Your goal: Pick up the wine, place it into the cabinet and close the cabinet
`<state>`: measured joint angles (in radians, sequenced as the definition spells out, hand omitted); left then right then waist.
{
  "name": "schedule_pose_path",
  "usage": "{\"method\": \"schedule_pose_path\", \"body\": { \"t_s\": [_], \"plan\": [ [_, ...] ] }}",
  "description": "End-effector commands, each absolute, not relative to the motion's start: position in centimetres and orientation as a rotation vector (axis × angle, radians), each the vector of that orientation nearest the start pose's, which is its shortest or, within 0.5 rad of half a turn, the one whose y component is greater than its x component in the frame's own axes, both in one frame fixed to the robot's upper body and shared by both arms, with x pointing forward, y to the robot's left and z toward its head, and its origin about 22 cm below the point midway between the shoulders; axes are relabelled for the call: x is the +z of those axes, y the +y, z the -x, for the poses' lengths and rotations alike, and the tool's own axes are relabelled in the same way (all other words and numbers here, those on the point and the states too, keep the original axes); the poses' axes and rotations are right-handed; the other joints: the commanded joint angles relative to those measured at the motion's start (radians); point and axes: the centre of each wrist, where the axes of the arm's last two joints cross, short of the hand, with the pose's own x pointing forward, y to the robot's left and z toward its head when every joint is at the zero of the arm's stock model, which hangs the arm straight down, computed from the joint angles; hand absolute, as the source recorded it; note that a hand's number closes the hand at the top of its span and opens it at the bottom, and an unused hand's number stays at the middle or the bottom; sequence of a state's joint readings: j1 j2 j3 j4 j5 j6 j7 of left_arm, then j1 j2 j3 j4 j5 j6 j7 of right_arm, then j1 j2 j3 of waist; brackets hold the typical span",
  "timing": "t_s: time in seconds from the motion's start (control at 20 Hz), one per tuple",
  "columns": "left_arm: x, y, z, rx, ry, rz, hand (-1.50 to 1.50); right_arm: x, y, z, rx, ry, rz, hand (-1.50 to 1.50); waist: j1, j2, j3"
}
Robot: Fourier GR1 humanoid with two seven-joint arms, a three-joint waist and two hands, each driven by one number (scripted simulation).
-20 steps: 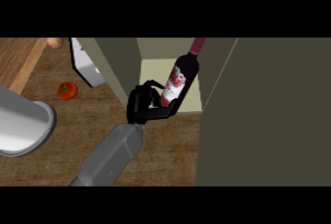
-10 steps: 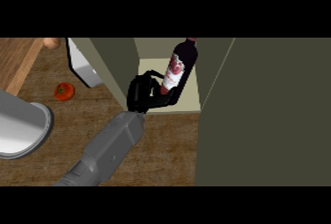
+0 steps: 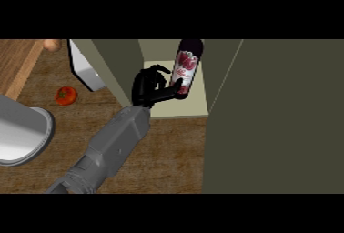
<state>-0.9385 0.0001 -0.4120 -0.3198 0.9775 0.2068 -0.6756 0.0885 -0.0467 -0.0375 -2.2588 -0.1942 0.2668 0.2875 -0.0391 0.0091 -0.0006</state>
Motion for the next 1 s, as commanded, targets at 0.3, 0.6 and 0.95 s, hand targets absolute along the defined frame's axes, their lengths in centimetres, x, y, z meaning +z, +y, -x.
{"method": "schedule_pose_path", "body": {
  "t_s": [0.3,0.6,0.95],
  "plan": [
    [-3.4,10.6,-38.5,0.256,-1.623,0.168,1.5,14.8,-24.7,-17.9,0.221,-1.898,-0.243,-1.5,-0.013,0.003,0.0],
    [-4.2,12.2,-38.7,0.382,-1.643,0.129,1.5,14.9,-24.3,-17.5,0.234,-1.913,-0.254,-1.5,-0.031,0.012,-0.001],
    [-1.7,12.7,-40.6,0.354,-1.781,0.096,-1.5,14.3,-24.6,-18.8,0.23,-1.907,-0.21,-1.5,-0.001,0.008,-0.001]
  ]
}}
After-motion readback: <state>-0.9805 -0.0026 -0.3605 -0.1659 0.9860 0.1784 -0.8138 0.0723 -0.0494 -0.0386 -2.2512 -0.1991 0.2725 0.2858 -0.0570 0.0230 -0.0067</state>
